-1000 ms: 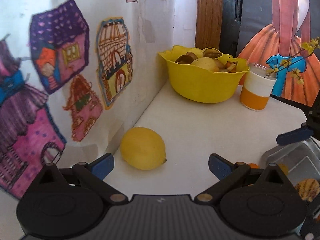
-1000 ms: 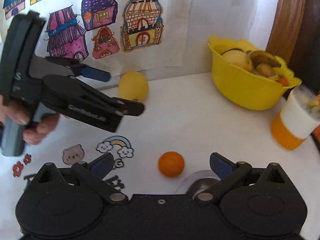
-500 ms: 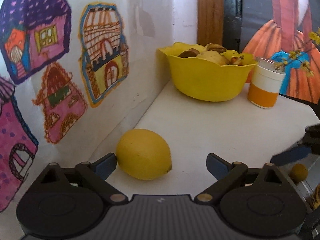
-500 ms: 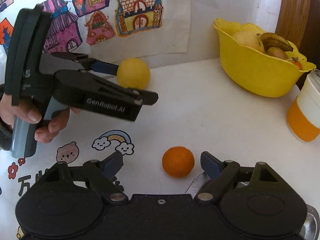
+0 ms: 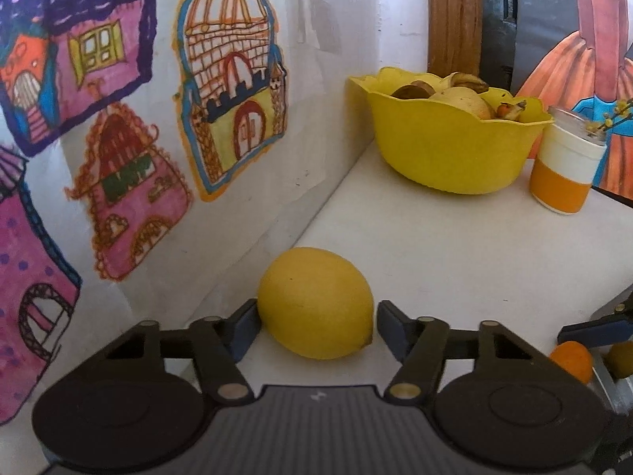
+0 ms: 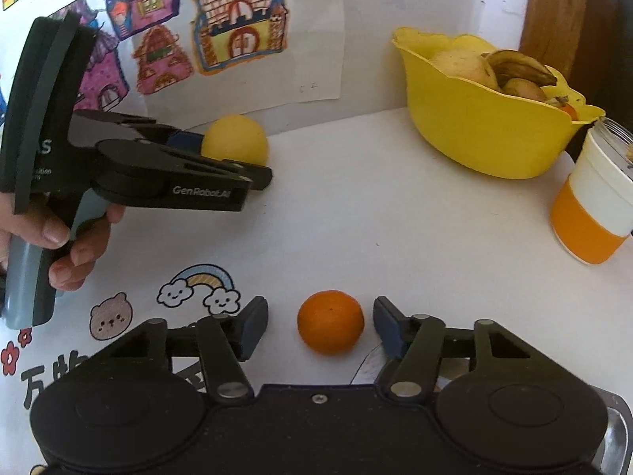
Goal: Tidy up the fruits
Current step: 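Grasp the yellow lemon with the left tool while the right tool grasps the orange, then carry the lemon and the orange over the metal tray with both tools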
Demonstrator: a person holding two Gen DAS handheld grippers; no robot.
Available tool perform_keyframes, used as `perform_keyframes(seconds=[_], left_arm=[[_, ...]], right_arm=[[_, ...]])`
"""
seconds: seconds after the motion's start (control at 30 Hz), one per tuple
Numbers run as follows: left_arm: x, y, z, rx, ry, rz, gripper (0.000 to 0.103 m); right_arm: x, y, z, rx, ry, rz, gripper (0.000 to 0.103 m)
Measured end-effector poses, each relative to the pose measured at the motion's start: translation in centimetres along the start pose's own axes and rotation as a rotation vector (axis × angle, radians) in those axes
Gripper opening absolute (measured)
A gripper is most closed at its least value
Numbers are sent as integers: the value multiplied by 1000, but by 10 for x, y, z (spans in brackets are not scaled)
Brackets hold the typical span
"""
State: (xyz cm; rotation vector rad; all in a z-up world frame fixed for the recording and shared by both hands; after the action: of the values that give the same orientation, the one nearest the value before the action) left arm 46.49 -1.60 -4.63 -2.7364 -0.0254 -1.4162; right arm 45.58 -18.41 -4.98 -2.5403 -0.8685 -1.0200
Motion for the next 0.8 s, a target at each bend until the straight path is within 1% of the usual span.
perform_keyframes(seconds=[0.03,0.17,0.2,0.37,0.5,0.8], left_arm=[[0,0,0,4,1,2,63],[-2,-1,-4,7,4,8,63],[-3,-1,-7,10,4,11,63],[-10,-1,-21,-9,-13,-3,63],[-18,-1,-36,-31,-30,-7,62],[-42,1,-78,-96,-63,-15,62]], right_arm=[[0,1,0,-6,1,0,56],[-1,2,-4,-11,2,23,50],[-1,2,-4,-18,1,25,47],[-1,-4,-7,-34,-4,21,37],[-5,-11,-12,-33,-8,26,36],[-20,-41,-33,2,-21,21,36]])
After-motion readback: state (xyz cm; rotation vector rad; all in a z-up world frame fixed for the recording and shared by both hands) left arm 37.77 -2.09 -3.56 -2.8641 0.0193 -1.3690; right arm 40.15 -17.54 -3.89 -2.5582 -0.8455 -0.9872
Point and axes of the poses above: each gripper's, at about its wrist camera, not at the fingertips, and z roughly the way its jaws point, y to its right, x to its top, the point moved 4 cm from there along z, roughly the way its jaws point, and after that the axes turned 6 degrees about y, right-handed, at the moved point
